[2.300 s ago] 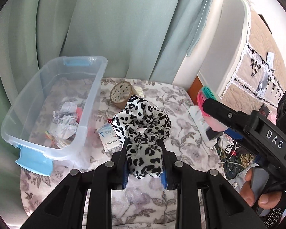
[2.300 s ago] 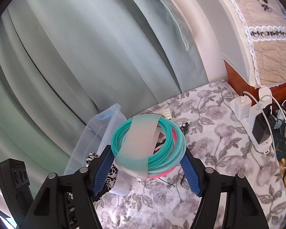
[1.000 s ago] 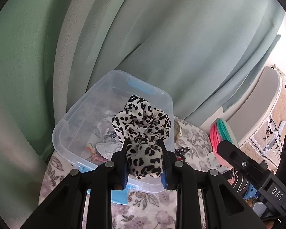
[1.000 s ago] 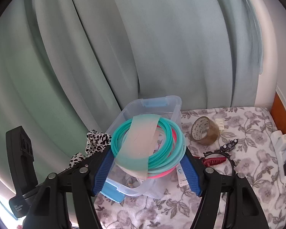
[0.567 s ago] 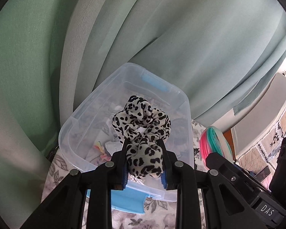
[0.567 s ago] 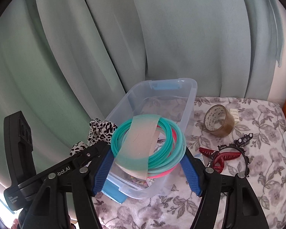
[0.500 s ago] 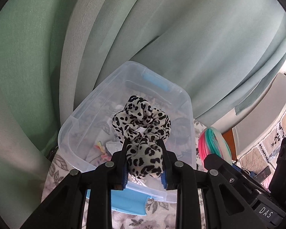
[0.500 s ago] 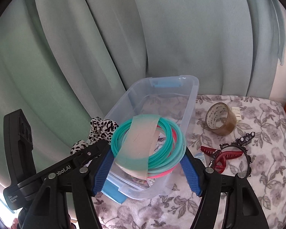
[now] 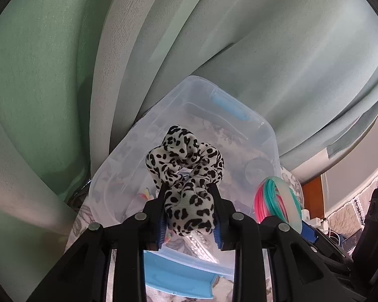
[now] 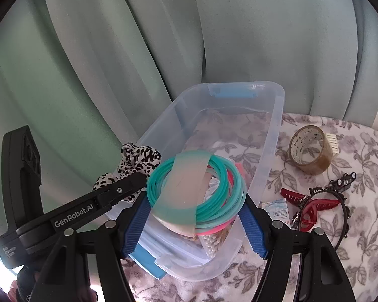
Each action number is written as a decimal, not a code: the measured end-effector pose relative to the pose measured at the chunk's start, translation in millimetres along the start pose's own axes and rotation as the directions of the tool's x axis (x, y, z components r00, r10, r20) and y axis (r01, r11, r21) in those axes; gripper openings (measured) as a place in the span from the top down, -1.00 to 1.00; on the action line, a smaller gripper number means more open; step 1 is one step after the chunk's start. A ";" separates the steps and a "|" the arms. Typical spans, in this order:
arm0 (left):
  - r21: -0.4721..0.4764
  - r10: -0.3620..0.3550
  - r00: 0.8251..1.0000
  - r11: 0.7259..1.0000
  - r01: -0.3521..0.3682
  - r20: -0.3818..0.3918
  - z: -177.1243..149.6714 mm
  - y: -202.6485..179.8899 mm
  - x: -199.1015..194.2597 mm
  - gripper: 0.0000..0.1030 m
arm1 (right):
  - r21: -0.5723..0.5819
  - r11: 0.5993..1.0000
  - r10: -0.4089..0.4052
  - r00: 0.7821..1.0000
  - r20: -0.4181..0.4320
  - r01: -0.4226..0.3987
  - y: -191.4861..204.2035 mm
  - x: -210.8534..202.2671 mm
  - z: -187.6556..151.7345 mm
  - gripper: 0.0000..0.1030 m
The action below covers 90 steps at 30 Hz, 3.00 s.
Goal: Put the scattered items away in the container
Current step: 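Open the left tool to drop the scrunchie while the right tool releases the bangles, then move both tools back from the box toward the red clip and headband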
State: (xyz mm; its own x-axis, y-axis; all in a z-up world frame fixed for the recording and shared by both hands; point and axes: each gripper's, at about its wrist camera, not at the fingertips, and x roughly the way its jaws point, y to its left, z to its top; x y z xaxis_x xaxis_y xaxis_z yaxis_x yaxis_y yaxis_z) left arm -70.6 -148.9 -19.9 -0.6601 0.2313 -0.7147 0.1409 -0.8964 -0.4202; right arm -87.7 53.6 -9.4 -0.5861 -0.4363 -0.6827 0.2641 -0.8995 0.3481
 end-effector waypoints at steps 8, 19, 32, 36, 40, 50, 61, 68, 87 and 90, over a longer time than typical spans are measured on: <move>-0.049 -0.018 1.000 0.999 0.017 -0.021 1.1 9.1 0.6 -0.12 | -0.018 1.000 0.017 1.000 -0.014 -0.017 2.8 5.7 1.0 -0.44; -0.046 -0.029 0.999 0.999 0.029 -0.012 1.0 3.1 -2.7 -0.28 | -0.025 0.999 0.029 1.000 -0.011 -0.029 6.8 -0.2 -0.8 -0.60; -0.004 -0.037 0.999 0.999 0.037 0.003 -4.6 -16.5 -19.0 -0.30 | -0.008 1.000 0.018 0.999 0.040 -0.018 3.9 -32.4 -7.2 -0.61; 0.018 -0.038 0.999 0.999 0.038 0.009 -7.8 -30.6 -19.3 -0.30 | 0.012 1.000 0.013 0.998 0.065 -0.013 -4.1 -43.1 -6.9 -0.61; 0.045 -0.042 0.999 0.998 0.041 0.017 -12.3 -42.5 -29.1 -0.30 | 0.031 0.999 0.009 0.996 0.094 -0.012 -12.1 -56.6 -7.9 -0.61; 0.142 -0.052 0.999 0.989 0.050 0.012 -28.2 -89.4 -35.7 -0.30 | 0.096 0.995 -0.011 0.985 0.171 -0.006 -41.1 -97.6 -18.2 -0.61; 0.259 -0.053 0.999 0.964 0.053 -0.007 -48.5 -141.6 -37.1 -0.30 | 0.184 0.983 -0.044 0.967 0.250 -0.003 -83.0 -135.4 -31.3 -0.61; 0.319 -0.044 0.998 0.946 0.055 -0.042 -64.7 -167.6 -27.7 -0.29 | 0.262 0.965 -0.086 0.960 0.265 0.014 -117.0 -149.4 -43.1 -0.61; 0.465 0.034 0.982 0.884 0.056 -0.183 -113.9 -214.8 37.9 -0.29 | 0.469 0.880 -0.172 0.971 0.164 0.077 -214.9 -130.2 -79.6 -0.61; 0.480 0.064 0.977 0.876 0.042 -0.202 -120.6 -215.9 52.5 -0.29 | 0.481 0.873 -0.170 0.976 0.138 0.084 -223.6 -120.2 -84.6 -0.61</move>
State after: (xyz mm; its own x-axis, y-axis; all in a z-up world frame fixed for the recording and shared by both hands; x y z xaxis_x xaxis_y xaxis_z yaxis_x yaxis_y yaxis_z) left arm -46.7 102.4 -34.1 -0.4869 0.2448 -0.8385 -0.2580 -0.9574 -0.1296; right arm -11.5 305.1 -59.5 -0.7223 -0.2694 -0.6370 -0.1870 -0.8106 0.5549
